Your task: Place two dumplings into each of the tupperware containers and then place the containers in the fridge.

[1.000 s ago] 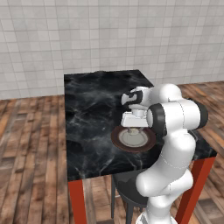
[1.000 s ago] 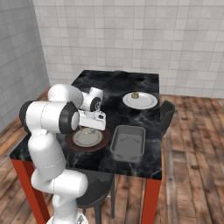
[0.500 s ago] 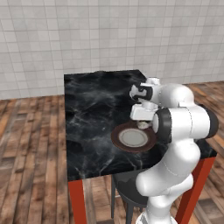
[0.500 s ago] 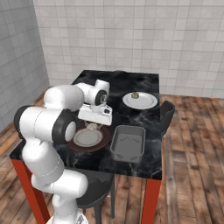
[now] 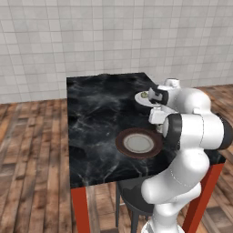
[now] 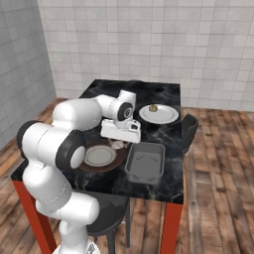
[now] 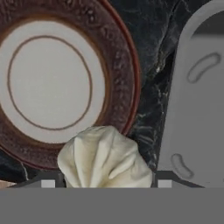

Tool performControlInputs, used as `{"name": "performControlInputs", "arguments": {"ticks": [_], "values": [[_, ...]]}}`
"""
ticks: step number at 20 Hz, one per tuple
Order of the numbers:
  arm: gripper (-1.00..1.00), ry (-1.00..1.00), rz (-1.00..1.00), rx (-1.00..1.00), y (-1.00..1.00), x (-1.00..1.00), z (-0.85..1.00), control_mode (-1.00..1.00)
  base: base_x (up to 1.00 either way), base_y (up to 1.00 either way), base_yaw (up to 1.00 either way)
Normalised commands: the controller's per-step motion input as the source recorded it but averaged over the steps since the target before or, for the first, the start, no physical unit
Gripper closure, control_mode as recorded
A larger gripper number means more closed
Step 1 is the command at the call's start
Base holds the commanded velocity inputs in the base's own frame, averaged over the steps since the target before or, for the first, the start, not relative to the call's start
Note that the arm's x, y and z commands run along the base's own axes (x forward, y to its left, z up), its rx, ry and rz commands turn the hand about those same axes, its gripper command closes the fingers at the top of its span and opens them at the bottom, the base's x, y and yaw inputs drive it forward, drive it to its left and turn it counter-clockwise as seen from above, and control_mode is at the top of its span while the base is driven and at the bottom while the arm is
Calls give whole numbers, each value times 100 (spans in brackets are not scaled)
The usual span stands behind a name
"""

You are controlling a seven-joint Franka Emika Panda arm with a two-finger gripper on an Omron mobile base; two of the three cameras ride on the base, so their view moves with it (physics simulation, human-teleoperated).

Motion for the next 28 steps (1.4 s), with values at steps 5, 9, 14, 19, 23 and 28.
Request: {"name": "performControlInputs", "arguments": {"ticks": [5, 9, 14, 19, 23, 28], "values": [[100, -10, -3, -10, -37, 0, 0, -100, 0, 0, 0], [100, -6, 0, -1, -52, 6, -3, -100, 0, 0, 0], [100, -2, 0, 0, -60, 22, -21, -100, 0, 0, 0], [100, 0, 0, 0, -51, 31, -23, -100, 0, 0, 0], [100, 0, 0, 0, -20, 16, -16, -100, 0, 0, 0], [100, -1, 0, 0, -2, 0, -21, -100, 0, 0, 0]]}}
